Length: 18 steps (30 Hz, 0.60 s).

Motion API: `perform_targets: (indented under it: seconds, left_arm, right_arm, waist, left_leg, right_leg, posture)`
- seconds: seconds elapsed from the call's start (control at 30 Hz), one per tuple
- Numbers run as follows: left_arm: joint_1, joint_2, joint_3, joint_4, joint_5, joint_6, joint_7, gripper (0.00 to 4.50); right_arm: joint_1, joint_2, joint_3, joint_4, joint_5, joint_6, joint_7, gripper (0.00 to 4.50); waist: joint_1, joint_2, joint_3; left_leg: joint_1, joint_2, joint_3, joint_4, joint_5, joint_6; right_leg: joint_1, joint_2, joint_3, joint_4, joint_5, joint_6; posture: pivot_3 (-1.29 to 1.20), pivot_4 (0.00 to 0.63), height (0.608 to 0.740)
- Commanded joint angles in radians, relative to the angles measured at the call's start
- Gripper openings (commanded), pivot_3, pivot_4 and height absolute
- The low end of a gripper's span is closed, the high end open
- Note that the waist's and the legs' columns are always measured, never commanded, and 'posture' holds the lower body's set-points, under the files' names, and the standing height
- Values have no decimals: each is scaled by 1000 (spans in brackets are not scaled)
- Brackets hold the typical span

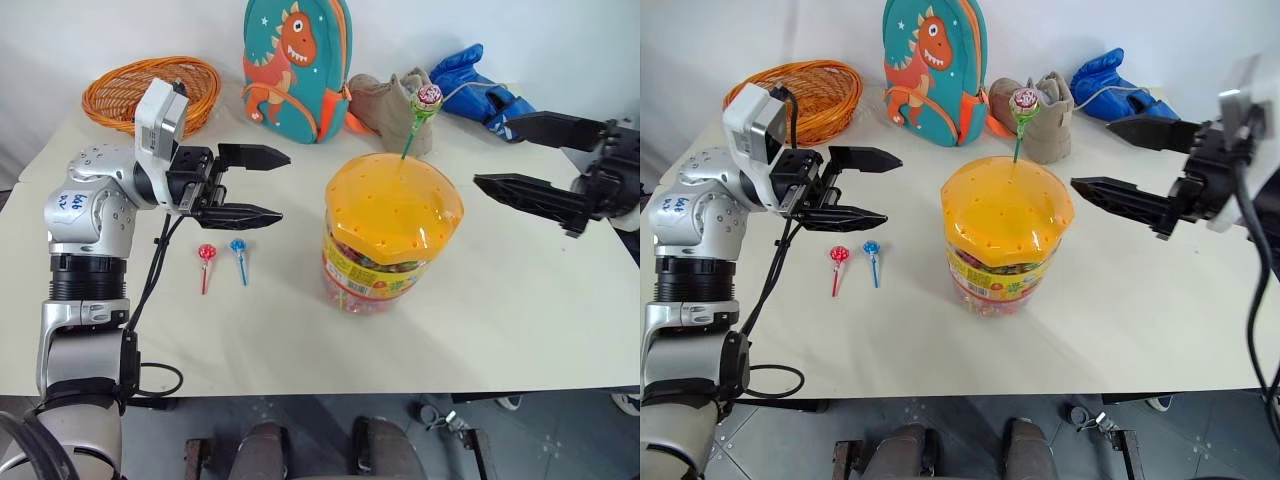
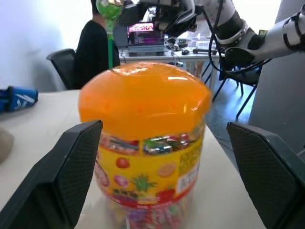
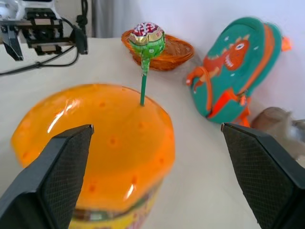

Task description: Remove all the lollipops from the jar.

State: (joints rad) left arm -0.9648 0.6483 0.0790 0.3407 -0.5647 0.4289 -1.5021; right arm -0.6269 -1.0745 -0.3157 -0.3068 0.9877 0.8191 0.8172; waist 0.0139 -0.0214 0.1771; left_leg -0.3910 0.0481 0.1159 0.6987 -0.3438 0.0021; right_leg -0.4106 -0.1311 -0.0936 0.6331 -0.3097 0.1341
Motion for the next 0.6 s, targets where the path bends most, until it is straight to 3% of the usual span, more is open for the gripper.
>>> perform_targets:
  seconds: [0.03, 0.47, 0.6]
  left_arm:
    - [-23, 14, -13, 28, -11, -28, -111, 4439]
    - [20, 9, -14, 3, -38, -62, -73, 4439]
    - [48, 15, -4, -35, -53, -55, -49, 4480]
  right_arm:
    - [-102, 41, 92, 50, -52, -12, 23, 4500]
    - [-396, 259, 300, 311, -254, -77, 160, 4500]
    - [-450, 300, 316, 366, -294, -81, 191, 3564]
  waist:
    - [-4, 0, 0]
    - [-19, 1, 1]
    - [-18, 2, 1]
  left_leg:
    - [0, 0, 0, 0, 0, 0]
    - [-2, 0, 1, 0, 0, 0]
    - [-2, 0, 1, 0, 0, 0]
  right_leg:
    - [0, 0, 0, 0, 0, 0]
    - [-2, 0, 0, 1, 0, 0]
    - [-3, -1, 0, 1, 0, 0]
  posture:
    - [0, 150, 740]
    - [0, 150, 740]
    - [0, 150, 740]
